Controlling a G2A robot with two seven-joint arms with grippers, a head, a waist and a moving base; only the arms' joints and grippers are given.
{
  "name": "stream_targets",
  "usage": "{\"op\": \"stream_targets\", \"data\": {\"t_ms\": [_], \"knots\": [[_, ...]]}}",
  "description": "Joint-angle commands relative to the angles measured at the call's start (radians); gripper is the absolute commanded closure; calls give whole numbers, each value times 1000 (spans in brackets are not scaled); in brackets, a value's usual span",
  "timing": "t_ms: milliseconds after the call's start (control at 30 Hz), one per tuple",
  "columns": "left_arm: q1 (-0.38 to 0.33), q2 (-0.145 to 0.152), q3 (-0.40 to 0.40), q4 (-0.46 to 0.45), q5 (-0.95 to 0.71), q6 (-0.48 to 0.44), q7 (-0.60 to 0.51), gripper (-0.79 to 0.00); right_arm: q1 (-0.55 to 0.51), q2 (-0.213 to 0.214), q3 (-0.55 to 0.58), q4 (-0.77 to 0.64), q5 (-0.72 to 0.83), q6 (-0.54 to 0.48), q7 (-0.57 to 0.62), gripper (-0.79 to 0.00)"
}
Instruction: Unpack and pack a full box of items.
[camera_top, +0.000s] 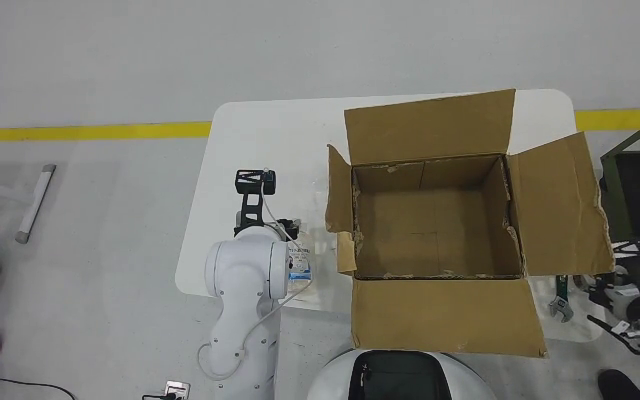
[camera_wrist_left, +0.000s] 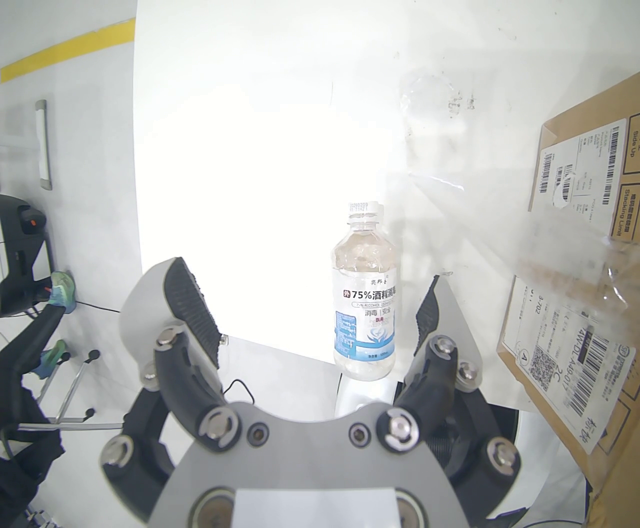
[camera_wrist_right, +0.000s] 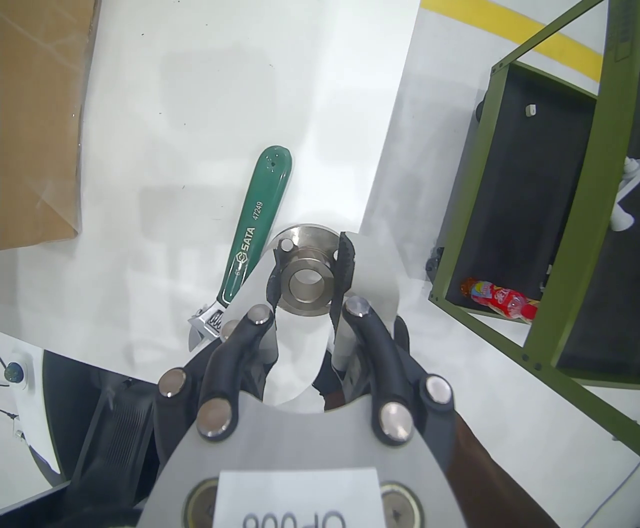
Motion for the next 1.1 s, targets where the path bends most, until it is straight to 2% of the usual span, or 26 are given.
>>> {"op": "stream_targets", "data": {"t_ms": [0,133,167,200,233,433,533,633,733,900,1000,1067], "knots": [[0,0,0,0,0,0,0,-785,7,0,-6,4,-3,0,5,0],[0,0,0,0,0,0,0,-785,16,0,-14,14,2,0,4,0],[0,0,0,0,0,0,0,-785,18,0,-16,16,2,-2,4,-31],[0,0,0,0,0,0,0,-785,20,0,-17,19,3,-3,4,-120],[0,0,0,0,0,0,0,-785,22,0,-17,21,3,-3,4,-145],[0,0,0,0,0,0,0,-785,34,0,-19,27,-1,-2,9,-166],[0,0,0,0,0,0,0,-785,38,-1,-18,30,4,-2,8,-237],[0,0,0,0,0,0,0,-785,40,-1,-17,31,4,-2,10,-252],[0,0,0,0,0,0,0,-785,42,-1,-17,33,8,-4,13,-308],[0,0,0,0,0,0,0,-785,53,-2,-2,17,36,4,1,-302],[0,0,0,0,0,0,0,-785,70,-4,53,-29,88,32,-33,-296],[0,0,0,0,0,0,0,-785,89,-5,106,-71,113,44,-81,-256]]}}
